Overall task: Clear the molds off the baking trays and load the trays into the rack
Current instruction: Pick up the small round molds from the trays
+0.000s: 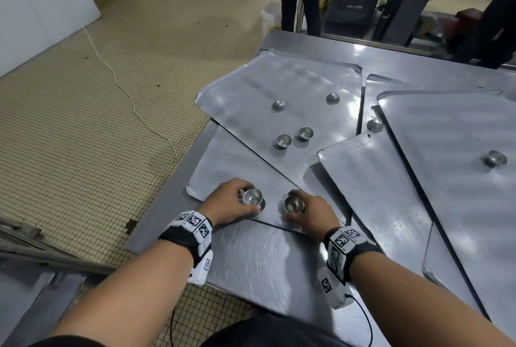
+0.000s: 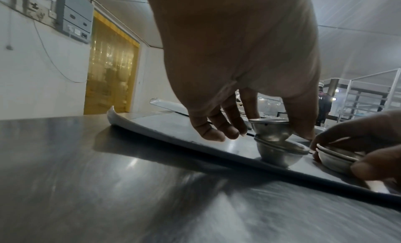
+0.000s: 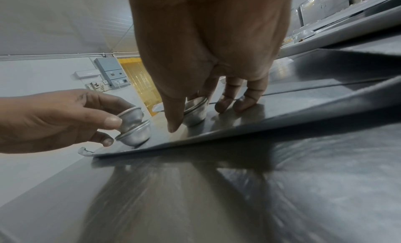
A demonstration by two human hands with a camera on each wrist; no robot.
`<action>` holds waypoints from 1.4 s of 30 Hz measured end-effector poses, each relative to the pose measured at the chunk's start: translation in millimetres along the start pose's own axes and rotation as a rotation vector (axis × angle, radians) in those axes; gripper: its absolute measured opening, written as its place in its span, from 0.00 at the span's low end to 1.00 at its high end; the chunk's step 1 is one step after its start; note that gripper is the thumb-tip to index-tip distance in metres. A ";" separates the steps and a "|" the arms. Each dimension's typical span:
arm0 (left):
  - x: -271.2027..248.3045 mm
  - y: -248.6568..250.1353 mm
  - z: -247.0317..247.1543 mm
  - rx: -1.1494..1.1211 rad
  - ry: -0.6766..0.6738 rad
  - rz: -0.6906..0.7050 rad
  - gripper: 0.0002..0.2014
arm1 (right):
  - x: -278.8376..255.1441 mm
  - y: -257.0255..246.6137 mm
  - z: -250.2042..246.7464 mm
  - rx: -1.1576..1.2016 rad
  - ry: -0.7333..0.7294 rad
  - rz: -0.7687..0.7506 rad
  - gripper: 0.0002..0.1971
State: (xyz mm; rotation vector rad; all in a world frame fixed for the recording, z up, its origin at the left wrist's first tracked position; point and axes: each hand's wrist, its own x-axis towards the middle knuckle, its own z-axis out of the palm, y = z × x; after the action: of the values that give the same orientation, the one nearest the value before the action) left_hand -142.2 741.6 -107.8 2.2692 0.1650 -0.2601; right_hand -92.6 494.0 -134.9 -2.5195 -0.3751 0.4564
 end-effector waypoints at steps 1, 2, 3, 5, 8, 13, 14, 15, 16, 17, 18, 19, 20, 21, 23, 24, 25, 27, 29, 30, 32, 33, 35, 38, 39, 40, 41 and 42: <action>-0.5 -0.2 0.8 0.022 -0.009 0.003 0.31 | -0.3 -0.3 -0.1 0.004 -0.002 0.006 0.23; -0.6 -0.2 1.6 0.044 -0.014 0.007 0.31 | -0.6 -1.0 -0.5 0.005 -0.003 0.011 0.23; -0.8 0.0 2.2 0.065 -0.021 0.016 0.31 | -0.8 -1.5 -0.4 0.007 -0.005 0.019 0.23; -1.0 0.5 3.8 0.110 -0.040 0.037 0.31 | -1.3 -2.6 -0.4 0.009 -0.008 0.030 0.23; -1.5 0.8 6.5 0.150 -0.061 0.055 0.33 | -1.9 -3.0 0.3 0.013 -0.005 0.035 0.26; 0.0 2.9 10.7 0.157 -0.043 0.057 0.33 | -1.9 -4.5 1.1 0.001 0.001 0.035 0.24; 1.5 3.1 11.7 0.156 -0.031 0.056 0.33 | -2.0 -5.3 0.8 -0.001 0.007 0.037 0.23; 3.3 3.5 12.4 0.154 -0.018 0.055 0.33 | -1.5 -6.3 0.5 -0.007 0.016 0.037 0.22; 5.1 3.9 13.4 0.153 -0.005 0.056 0.33 | -0.9 -7.4 0.4 -0.014 0.025 0.037 0.21; 6.4 5.0 14.3 0.152 0.006 0.056 0.33 | -0.1 -8.5 0.3 -0.024 0.033 0.039 0.20; 7.8 6.1 15.6 0.150 0.015 0.055 0.33 | 0.4 -10.2 -0.4 -0.032 0.039 0.039 0.19; 9.2 7.9 16.8 0.147 0.022 0.057 0.32 | 1.2 -11.9 -1.3 -0.043 0.046 0.041 0.18; 10.4 9.5 18.0 0.144 0.027 0.060 0.31 | 2.0 -13.3 -1.9 -0.050 0.050 0.044 0.18; 11.3 11.5 18.9 0.142 0.030 0.062 0.30 | 2.9 -14.8 -2.8 -0.055 0.050 0.052 0.18; 14.2 13.9 20.4 0.139 0.028 0.062 0.29 | 4.9 -16.1 -4.6 -0.061 0.050 0.067 0.21; 15.6 14.9 20.7 0.140 0.026 0.060 0.29 | 5.9 -16.1 -5.4 -0.064 0.049 0.073 0.23; 16.7 16.5 20.7 0.146 0.025 0.061 0.29 | 6.9 -15.8 -5.9 -0.067 0.046 0.080 0.25; 19.3 19.0 20.6 0.156 0.023 0.064 0.28 | 8.7 -14.9 -6.4 -0.062 0.043 0.087 0.28; 21.9 20.0 20.2 0.167 0.017 0.069 0.28 | 9.1 -15.4 -8.4 -0.052 0.029 0.087 0.30; 23.2 19.7 19.8 0.171 0.006 0.069 0.30 | 8.4 -16.4 -10.2 -0.045 0.019 0.081 0.33; 26.3 18.8 18.1 0.173 -0.026 0.066 0.36 | 7.3 -18.0 -16.7 -0.020 0.017 0.060 0.36; 27.9 19.0 16.5 0.173 -0.038 0.063 0.39 | 7.7 -17.7 -21.2 -0.005 0.032 0.050 0.36; 32.4 20.9 11.9 0.166 -0.036 0.054 0.41 | 12.1 -15.3 -33.0 0.011 0.082 0.042 0.32; 45.3 26.5 2.5 0.133 0.006 0.061 0.36 | 27.9 -9.7 -56.6 0.000 0.174 0.041 0.26; 51.3 28.7 -0.7 0.135 0.018 0.069 0.33 | 35.1 -8.1 -65.1 -0.005 0.195 0.039 0.24; 58.6 31.2 -3.9 0.142 0.028 0.076 0.31 | 43.0 -7.0 -74.1 -0.007 0.209 0.038 0.22; 66.6 33.9 -7.1 0.151 0.037 0.081 0.30 | 51.6 -5.5 -82.7 -0.007 0.219 0.040 0.21; 74.9 36.3 -9.8 0.158 0.044 0.084 0.29 | 60.6 -4.4 -90.6 -0.012 0.226 0.043 0.21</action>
State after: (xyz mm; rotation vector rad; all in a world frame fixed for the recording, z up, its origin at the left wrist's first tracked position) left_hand -60.8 728.0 -93.1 2.4337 0.0732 -0.1851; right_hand -2.8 477.0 -75.2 -2.5603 -0.2377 0.1830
